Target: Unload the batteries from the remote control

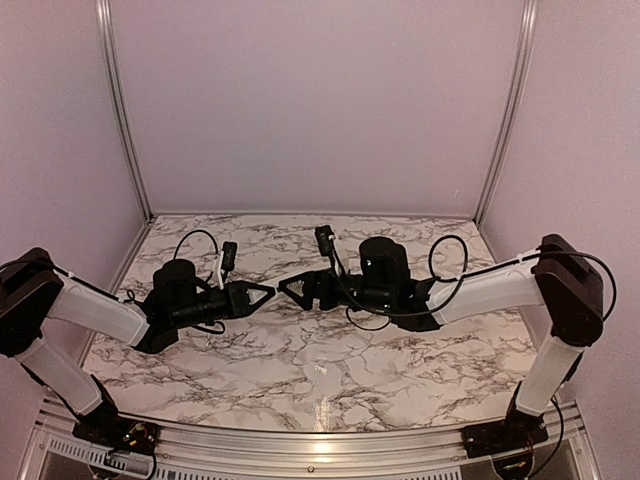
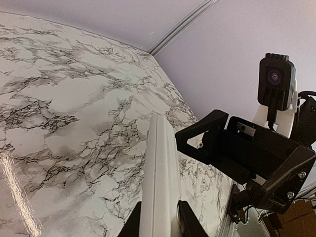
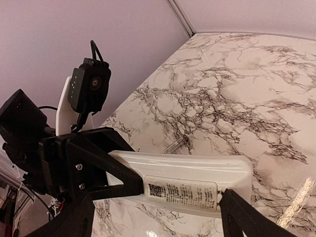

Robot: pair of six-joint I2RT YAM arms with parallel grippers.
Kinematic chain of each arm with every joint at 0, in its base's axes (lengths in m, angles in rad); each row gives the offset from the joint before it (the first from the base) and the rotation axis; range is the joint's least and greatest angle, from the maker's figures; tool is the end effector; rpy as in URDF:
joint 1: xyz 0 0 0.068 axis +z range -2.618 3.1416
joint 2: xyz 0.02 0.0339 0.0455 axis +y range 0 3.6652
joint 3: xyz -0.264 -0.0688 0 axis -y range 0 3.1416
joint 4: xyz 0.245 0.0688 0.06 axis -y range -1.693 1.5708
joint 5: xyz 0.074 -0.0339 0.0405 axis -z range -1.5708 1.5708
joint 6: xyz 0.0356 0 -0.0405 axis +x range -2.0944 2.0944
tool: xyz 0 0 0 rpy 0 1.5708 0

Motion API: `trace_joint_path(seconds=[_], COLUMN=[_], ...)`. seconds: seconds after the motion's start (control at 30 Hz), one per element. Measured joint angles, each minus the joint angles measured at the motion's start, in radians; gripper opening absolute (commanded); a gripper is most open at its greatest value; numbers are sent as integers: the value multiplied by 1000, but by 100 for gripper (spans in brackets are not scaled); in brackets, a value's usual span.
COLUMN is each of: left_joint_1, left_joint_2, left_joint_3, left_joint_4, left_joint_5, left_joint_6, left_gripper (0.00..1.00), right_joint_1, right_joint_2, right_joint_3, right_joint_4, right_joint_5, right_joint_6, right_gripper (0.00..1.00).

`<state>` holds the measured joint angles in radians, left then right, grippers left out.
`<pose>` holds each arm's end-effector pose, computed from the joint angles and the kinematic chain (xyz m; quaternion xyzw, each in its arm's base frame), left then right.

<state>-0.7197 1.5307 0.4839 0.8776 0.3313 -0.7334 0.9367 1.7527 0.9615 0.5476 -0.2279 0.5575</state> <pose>0.2105 -0.1999 0.1771 0.1012 0.7546 -0.5167 0.3917 0.2235 0.3174 0.2149 -0.2163 0.7554 0.4816 0.3881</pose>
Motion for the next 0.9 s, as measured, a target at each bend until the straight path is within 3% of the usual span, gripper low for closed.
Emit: trace_joint_path(seconds=[0.9], left_joint_1=[0], left_joint_2=[-25], left_joint_3=[-20], left_joint_4=[108], left_joint_5=[106], left_joint_6=[0], left_gripper=[0], right_joint_1=[-35], right_joint_2=[-121], right_joint_3=[-117], right_joint_4=[129], right_joint_5=[-178], right_joint_6=[15], right_gripper=[87])
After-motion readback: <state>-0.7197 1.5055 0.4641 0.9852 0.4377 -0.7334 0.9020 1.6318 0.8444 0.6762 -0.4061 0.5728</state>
